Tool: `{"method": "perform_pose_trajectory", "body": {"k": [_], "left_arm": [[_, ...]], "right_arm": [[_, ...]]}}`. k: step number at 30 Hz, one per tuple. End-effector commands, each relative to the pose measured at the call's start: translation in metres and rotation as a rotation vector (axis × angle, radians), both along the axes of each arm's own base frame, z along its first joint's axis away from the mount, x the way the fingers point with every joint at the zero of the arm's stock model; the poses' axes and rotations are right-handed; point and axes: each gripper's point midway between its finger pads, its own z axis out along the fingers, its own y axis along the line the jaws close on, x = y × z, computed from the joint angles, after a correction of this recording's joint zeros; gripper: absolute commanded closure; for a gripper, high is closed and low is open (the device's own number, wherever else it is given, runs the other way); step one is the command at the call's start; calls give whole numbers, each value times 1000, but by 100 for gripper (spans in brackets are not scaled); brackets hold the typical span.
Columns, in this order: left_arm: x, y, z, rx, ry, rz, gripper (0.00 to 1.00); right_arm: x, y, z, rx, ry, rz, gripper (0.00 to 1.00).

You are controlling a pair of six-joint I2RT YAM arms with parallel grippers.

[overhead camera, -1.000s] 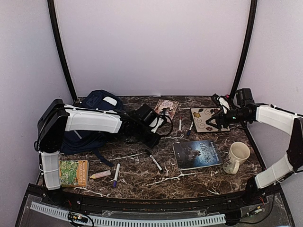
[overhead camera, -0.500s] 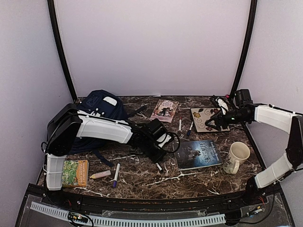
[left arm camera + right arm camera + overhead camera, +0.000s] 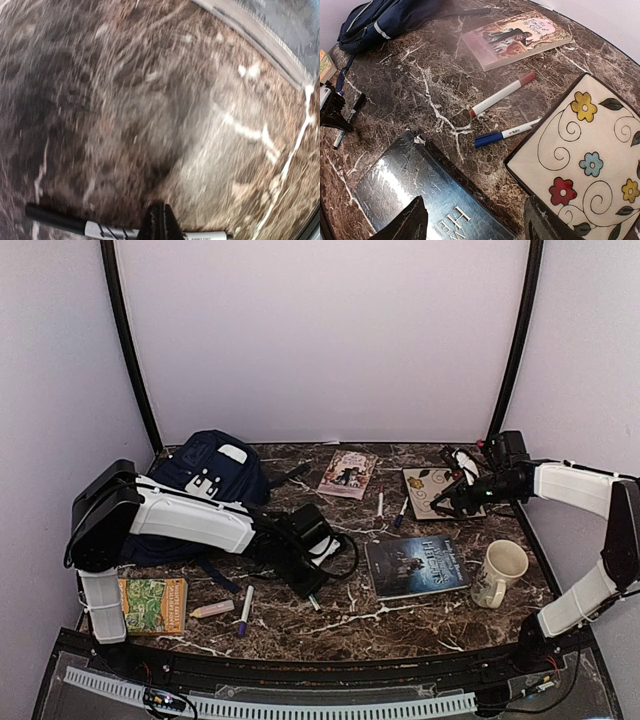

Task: Pack the student bag
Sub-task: Adjust the pencil case at the center of the board.

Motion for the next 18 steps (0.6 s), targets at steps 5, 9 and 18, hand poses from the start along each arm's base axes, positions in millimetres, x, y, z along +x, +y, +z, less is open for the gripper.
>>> {"method": "perform_pose_trajectory", "body": {"k": [5, 9, 18], "left_arm": [[-40, 92, -15, 205, 58, 113, 100], [-53, 126, -22, 280, 68, 144, 100], [-41, 135, 0, 273, -25, 198, 100]], "right_arm": [[1, 9, -1, 5, 1, 32, 34], [-1, 11, -2, 4, 5, 39, 34], [12, 31, -3, -53, 10, 21, 37]]}}
